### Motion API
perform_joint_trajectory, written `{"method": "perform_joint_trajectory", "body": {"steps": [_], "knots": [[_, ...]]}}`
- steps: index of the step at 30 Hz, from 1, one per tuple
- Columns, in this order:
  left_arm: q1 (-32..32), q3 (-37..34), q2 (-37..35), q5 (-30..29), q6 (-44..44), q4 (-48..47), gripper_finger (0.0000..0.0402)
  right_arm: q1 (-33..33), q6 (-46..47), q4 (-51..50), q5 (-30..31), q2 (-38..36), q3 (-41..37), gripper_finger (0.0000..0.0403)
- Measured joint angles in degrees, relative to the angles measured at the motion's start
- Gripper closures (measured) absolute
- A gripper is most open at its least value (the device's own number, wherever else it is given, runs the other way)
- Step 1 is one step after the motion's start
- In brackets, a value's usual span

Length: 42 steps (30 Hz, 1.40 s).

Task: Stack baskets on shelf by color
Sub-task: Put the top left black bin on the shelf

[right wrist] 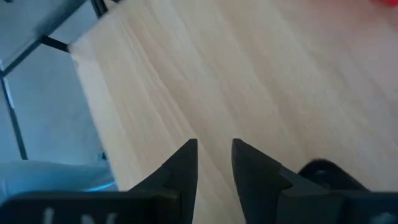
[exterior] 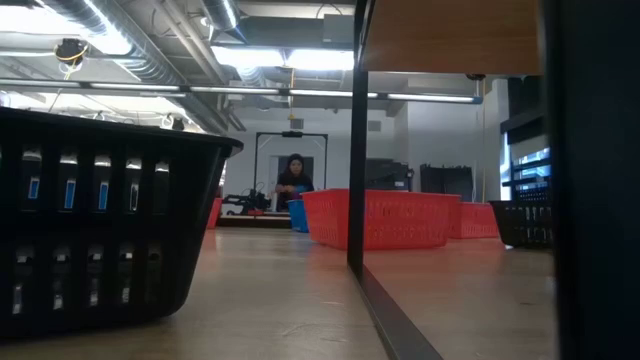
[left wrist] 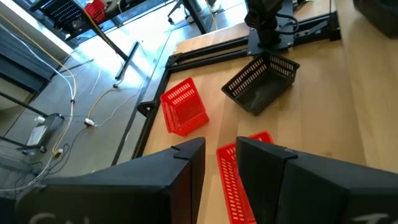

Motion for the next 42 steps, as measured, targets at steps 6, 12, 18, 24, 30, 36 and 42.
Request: {"method": "perform_joint_trajectory", "body": {"steps": [6,12,18,24,30,36,42], "knots": [[0.0,0.0,0.0,0.0,0.0,0.0,0.0319,-0.7,1.4,-0.9,-1.7,0.0,0.0,0.0302],[0.0,0.0,0.0,0.0,0.0,0.0,0.0319,-0.7,2.0,-1.8,-1.7,0.0,1.4,0.0302],[0.0,0.0,0.0,0.0,0.0,0.0,0.0319,-0.7,5.6,-6.3,-6.7,0.0,1.6,0.0302],[0.0,0.0,0.0,0.0,-0.1,0.0,0.0319,-0.7,6.3,-8.1,-10.7,0.0,1.6,0.0302],[0.0,0.0,0.0,0.0,-0.1,0.2,0.0319,-0.7,6.3,-9.0,-13.2,0.0,1.6,0.0302],[0.0,0.0,0.0,0.0,-0.2,0.2,0.0319,-0.7,6.3,-11.1,-15.1,0.0,1.6,0.0302],[0.1,0.0,0.0,-1.0,-1.6,0.2,0.0319,-0.6,5.3,-11.5,-14.2,0.0,2.5,0.0302]]}}
